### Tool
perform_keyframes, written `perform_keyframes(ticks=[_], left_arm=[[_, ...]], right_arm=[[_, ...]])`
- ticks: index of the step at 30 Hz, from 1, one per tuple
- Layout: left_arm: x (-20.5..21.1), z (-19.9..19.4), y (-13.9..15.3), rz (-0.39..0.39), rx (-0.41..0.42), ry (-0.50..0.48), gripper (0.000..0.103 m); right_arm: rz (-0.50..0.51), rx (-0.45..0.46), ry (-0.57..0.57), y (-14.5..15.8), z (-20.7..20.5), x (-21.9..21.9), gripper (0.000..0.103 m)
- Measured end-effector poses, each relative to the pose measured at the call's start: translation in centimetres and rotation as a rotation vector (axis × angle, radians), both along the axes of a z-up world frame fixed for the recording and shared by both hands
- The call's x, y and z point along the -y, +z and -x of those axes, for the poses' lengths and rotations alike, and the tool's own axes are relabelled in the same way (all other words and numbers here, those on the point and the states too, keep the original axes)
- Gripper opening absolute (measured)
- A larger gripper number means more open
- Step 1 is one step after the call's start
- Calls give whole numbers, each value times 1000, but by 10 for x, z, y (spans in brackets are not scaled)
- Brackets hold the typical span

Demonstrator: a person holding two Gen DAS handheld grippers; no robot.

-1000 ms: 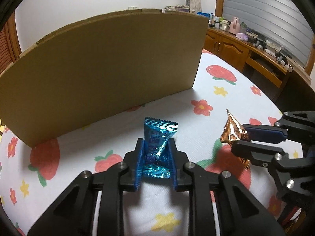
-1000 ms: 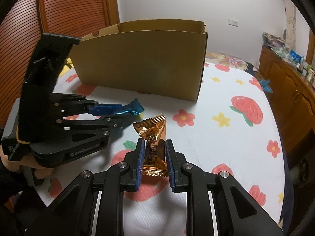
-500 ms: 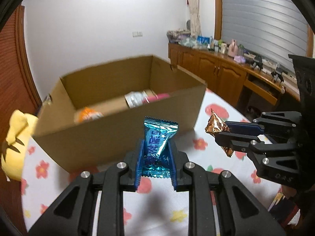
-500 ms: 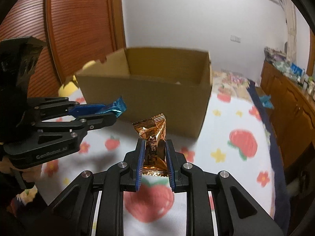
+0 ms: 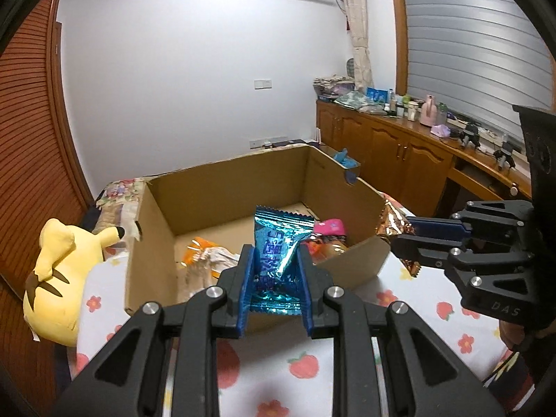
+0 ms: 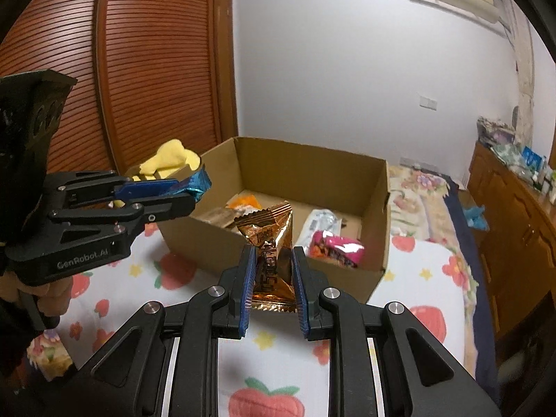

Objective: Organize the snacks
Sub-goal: 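Carry the blue and gold candies over the cardboard box, then open both grippers to drop the candies into the box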

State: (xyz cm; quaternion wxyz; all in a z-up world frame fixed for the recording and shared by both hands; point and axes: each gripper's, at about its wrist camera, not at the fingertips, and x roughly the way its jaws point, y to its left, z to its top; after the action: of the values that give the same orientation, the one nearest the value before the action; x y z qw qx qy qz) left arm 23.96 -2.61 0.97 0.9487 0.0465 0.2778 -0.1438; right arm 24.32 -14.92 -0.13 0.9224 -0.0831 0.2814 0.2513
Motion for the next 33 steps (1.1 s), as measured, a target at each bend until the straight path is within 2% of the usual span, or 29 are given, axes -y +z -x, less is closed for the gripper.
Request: perform_keyframes(ticks=[11,20,33], left_arm=[[-16,-37,-19,18,-43,37,22],[-21,-53,-34,12,-70,53,22],[-24,-72,-33,11,-86,72,22]], right_arm=[[13,1,0,1,-23,-13,19],[18,-29,-13,-8,-39,-16,19],[32,-47,-23,-7,-78,-25,19]])
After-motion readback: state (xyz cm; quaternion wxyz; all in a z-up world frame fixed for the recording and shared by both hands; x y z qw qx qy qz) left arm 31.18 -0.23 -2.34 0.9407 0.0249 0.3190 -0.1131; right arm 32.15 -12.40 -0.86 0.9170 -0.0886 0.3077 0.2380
